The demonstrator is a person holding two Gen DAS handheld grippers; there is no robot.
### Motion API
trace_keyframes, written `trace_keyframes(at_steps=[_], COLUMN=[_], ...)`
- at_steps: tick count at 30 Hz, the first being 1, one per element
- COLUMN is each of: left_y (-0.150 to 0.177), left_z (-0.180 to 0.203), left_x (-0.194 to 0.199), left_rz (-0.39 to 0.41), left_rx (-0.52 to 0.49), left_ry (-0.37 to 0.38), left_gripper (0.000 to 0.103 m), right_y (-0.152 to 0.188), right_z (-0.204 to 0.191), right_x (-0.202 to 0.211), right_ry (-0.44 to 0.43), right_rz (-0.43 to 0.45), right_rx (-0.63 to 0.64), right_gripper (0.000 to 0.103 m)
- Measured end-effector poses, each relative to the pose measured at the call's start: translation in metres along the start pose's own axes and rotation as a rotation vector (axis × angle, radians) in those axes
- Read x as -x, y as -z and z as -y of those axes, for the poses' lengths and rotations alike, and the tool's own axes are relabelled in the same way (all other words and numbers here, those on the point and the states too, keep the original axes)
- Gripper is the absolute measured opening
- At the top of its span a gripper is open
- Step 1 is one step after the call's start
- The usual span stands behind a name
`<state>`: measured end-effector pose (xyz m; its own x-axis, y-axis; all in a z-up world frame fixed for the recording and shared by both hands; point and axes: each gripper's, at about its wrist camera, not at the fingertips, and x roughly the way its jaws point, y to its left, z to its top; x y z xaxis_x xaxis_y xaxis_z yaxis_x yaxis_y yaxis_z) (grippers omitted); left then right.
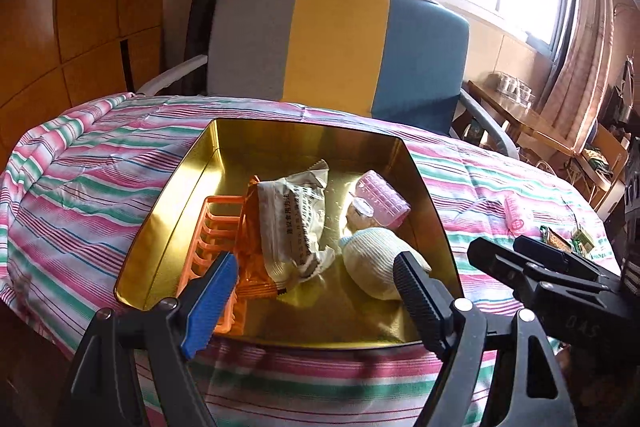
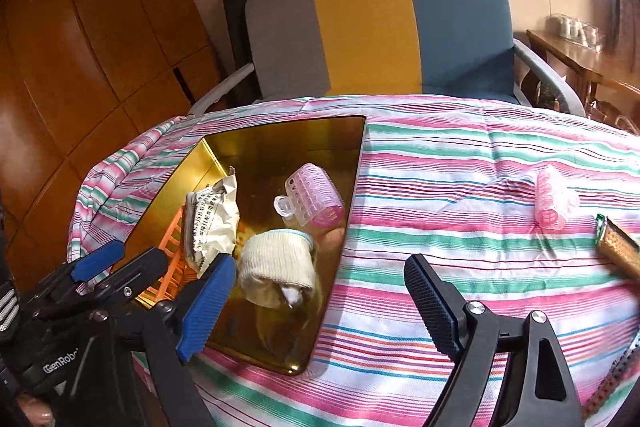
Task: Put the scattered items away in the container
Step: 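Grasp the brown block strip with the left tool while the right tool moves to the sock bundle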
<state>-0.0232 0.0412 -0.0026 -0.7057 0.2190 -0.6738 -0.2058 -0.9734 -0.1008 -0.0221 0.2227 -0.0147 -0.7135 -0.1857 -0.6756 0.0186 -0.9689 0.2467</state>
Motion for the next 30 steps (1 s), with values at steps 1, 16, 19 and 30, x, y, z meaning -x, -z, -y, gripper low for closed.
trace_keyframes(at_steps=[1, 16, 19, 30], left_y=[0.003, 0.05, 0.055, 0.061], left_z=[0.005, 0.117, 0.152, 0.285], left_x=[0.002, 0.005, 0.001, -0.031], left_rz=[0.0, -0.106, -0.137, -0.255], left_rx=[-0.013, -0.312, -0.402, -0.631], left_ry=[0.011, 0.252, 0.323, 0.552], left_gripper=[0.082, 0.082, 0.082, 0.081], right_y=[0.003, 0.073, 0.093, 0.139], right_z=[0.005, 0.157, 0.195, 0.273], right_x=[0.004, 0.1, 0.126, 0.172], right_ry=[0.011, 0.315, 0.375, 0.521], right_rz=[0.006, 0.086, 0.106, 0.13], right_rx=[-0.009, -0.266, -0.36, -0.562], right_gripper=[0.087, 0.088, 0.088, 0.088])
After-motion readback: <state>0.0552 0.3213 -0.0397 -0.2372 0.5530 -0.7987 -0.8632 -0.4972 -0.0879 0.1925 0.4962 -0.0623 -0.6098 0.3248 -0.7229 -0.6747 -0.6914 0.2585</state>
